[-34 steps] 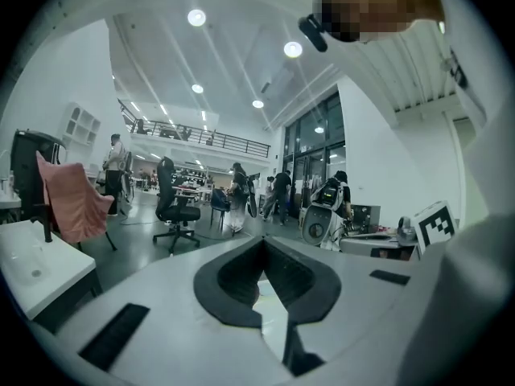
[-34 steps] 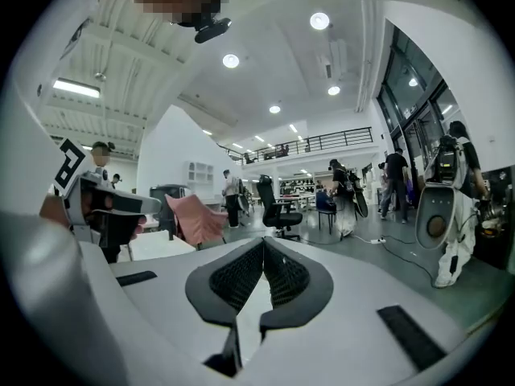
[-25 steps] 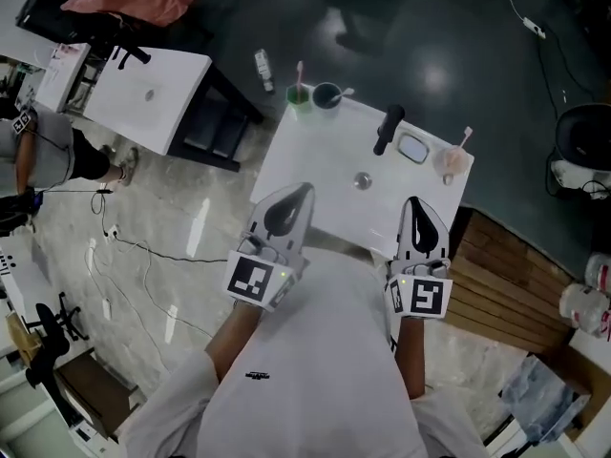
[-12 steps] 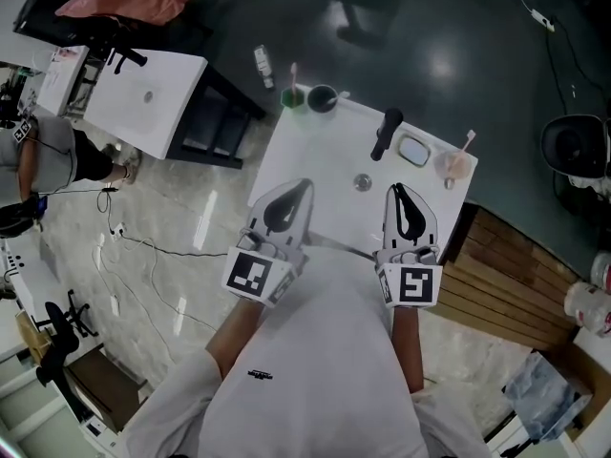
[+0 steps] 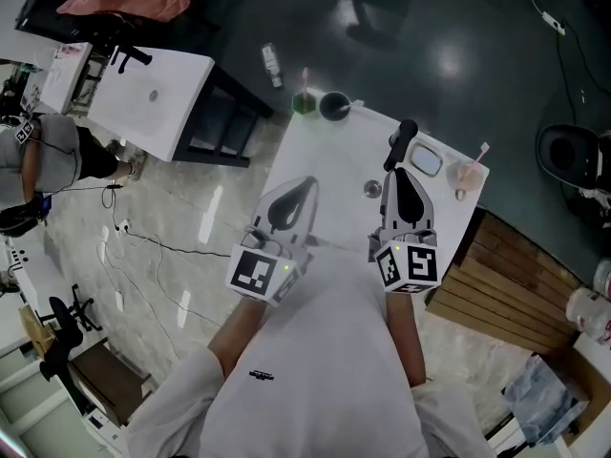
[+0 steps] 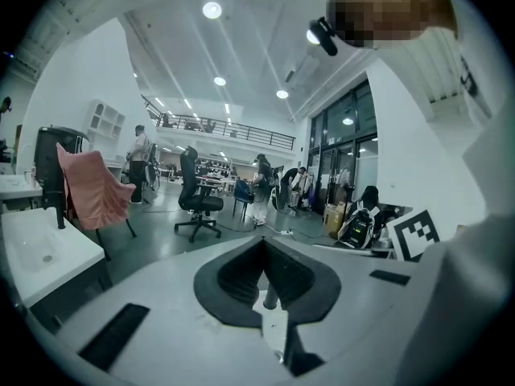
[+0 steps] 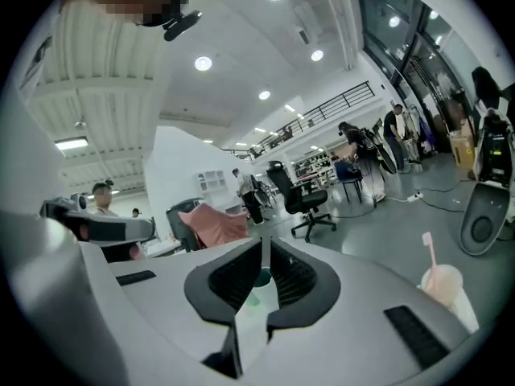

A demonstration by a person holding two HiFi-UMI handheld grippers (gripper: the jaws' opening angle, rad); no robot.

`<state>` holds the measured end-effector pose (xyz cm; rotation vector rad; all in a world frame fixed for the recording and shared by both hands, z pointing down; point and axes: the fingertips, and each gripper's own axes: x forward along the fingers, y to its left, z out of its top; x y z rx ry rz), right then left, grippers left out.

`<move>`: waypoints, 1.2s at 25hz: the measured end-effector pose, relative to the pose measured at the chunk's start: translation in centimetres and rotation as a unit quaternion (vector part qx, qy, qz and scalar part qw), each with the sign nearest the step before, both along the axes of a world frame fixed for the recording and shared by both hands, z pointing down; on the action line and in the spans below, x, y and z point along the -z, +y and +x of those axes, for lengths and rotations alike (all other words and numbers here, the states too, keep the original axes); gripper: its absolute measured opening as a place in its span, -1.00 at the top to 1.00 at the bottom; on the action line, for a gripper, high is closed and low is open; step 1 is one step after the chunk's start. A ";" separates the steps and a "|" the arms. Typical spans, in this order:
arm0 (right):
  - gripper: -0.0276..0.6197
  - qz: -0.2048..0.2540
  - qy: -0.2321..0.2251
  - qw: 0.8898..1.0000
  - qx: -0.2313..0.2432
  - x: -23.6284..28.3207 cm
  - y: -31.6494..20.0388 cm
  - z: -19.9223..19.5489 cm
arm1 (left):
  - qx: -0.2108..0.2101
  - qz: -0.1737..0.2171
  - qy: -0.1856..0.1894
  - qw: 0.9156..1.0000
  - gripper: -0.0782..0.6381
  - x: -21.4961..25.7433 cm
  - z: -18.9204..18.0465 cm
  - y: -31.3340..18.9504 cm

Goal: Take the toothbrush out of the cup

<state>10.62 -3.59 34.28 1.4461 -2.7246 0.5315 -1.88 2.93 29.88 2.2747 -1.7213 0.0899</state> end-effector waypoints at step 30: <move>0.75 -0.087 0.085 0.993 0.003 -7.6 -7.9 -21.2 | 0.032 -0.066 0.047 0.996 0.78 -6.5 -16.8 -4.7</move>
